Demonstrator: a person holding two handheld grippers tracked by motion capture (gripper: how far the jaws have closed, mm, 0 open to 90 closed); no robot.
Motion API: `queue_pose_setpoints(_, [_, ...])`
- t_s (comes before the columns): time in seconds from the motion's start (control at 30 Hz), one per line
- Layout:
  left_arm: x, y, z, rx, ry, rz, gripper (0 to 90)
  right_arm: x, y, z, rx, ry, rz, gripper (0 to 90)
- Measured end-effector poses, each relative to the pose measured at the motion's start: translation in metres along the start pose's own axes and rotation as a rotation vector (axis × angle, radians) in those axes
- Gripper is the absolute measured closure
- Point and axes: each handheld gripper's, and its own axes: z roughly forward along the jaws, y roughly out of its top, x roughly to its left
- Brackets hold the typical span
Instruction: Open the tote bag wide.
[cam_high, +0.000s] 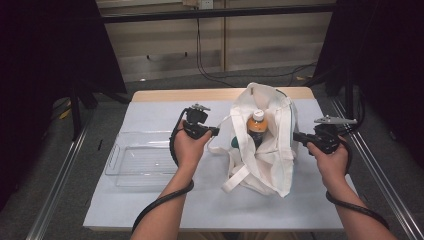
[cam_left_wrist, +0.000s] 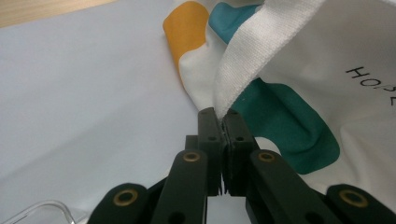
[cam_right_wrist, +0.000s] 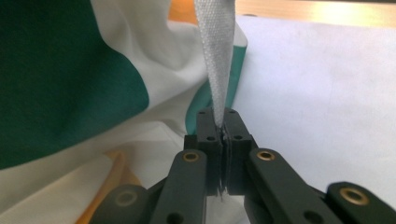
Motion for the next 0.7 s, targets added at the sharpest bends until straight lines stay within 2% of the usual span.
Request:
queue_pose_setpoints(0.03, [0.001, 0.0, 0.0, 0.016, 0.001, 0.017, 88.0, -0.002, -0.003, 0.001, 0.007, 0.0, -0.002, 87.9])
queue_pose_setpoints(0.3, [0.002, -0.001, 0.004, 0.014, 0.009, -0.013, 88.1, -0.01, -0.011, 0.007, 0.046, -0.011, 0.01, 88.0])
queue_pose_setpoints(0.4, [0.002, -0.002, 0.004, 0.018, 0.006, -0.012, 88.1, -0.011, -0.014, 0.009, 0.054, -0.013, 0.012, 87.9])
queue_pose_setpoints(0.43, [0.003, -0.002, 0.003, 0.029, 0.007, 0.002, 88.1, -0.012, -0.015, 0.009, 0.057, -0.011, 0.013, 87.9])
queue_pose_setpoints(0.47, [0.003, -0.002, 0.003, 0.029, 0.007, 0.002, 88.1, -0.012, -0.017, 0.01, 0.06, -0.012, 0.016, 87.9])
queue_pose_setpoints(0.5, [0.003, -0.002, 0.004, 0.024, 0.01, -0.018, 88.1, -0.012, -0.018, 0.01, 0.061, -0.012, 0.016, 87.9])
queue_pose_setpoints(0.53, [0.004, -0.002, 0.004, 0.039, 0.009, 0.002, 88.1, -0.013, -0.02, 0.011, 0.062, -0.011, 0.02, 87.9])
queue_pose_setpoints(0.7, [0.005, -0.005, 0.005, 0.043, 0.011, -0.004, 88.1, -0.012, -0.023, 0.011, 0.058, -0.006, 0.031, 87.9])
